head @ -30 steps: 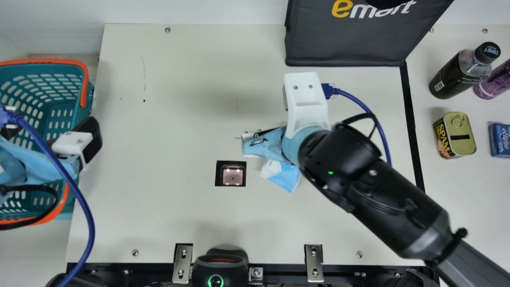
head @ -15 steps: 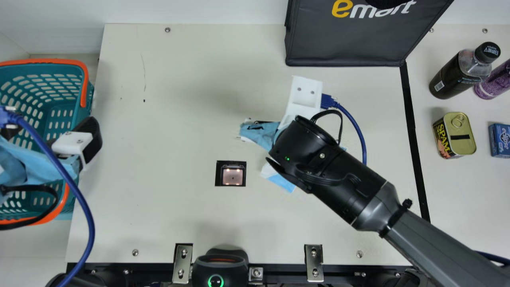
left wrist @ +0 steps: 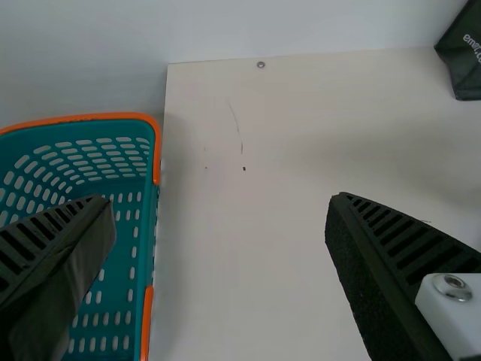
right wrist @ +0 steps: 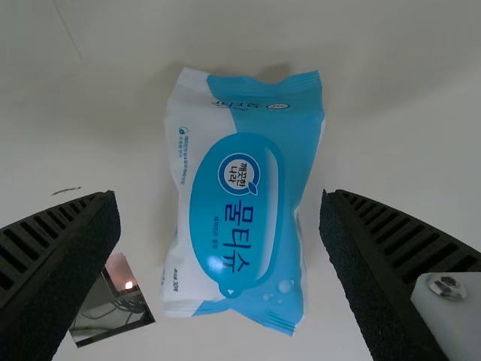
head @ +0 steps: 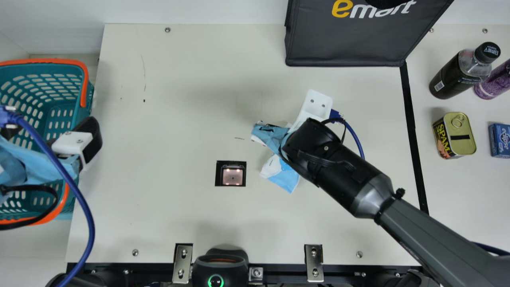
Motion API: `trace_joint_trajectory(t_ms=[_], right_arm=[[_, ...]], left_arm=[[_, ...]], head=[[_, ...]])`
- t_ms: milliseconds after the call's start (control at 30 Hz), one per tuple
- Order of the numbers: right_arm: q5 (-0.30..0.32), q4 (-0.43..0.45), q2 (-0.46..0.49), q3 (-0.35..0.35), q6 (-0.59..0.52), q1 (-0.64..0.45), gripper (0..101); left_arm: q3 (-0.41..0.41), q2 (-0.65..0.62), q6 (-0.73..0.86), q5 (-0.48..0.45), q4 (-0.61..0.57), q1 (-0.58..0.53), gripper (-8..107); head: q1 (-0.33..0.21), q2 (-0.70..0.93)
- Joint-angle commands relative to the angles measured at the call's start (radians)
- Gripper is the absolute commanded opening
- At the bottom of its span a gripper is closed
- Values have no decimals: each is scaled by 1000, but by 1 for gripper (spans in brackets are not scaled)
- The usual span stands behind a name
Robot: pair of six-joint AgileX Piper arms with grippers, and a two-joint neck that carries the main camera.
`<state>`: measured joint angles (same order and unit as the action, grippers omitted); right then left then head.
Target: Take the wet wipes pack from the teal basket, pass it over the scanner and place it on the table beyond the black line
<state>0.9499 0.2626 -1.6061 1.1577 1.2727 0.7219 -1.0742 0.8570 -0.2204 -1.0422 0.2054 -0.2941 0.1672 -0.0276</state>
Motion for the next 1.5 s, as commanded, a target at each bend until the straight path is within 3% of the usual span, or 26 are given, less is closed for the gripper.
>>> trace_joint_trajectory(t_ms=[0, 667, 1133, 1467], right_arm=[[-20, -9, -8, -9, 0, -5, 95], [-110, -50, -92, -64, -6, -28, 95], [-139, -55, -98, -78, -20, -27, 2], [-102, -10, -61, -57, -10, -11, 0]], left_arm=[[0, 0, 0, 0, 0, 0, 90], [0, 0, 0, 0, 0, 0, 90], [0, 0, 0, 0, 0, 0, 90], [0, 0, 0, 0, 0, 0, 90]], head=[[-29, 0], [-29, 0], [-29, 0], [-29, 0]])
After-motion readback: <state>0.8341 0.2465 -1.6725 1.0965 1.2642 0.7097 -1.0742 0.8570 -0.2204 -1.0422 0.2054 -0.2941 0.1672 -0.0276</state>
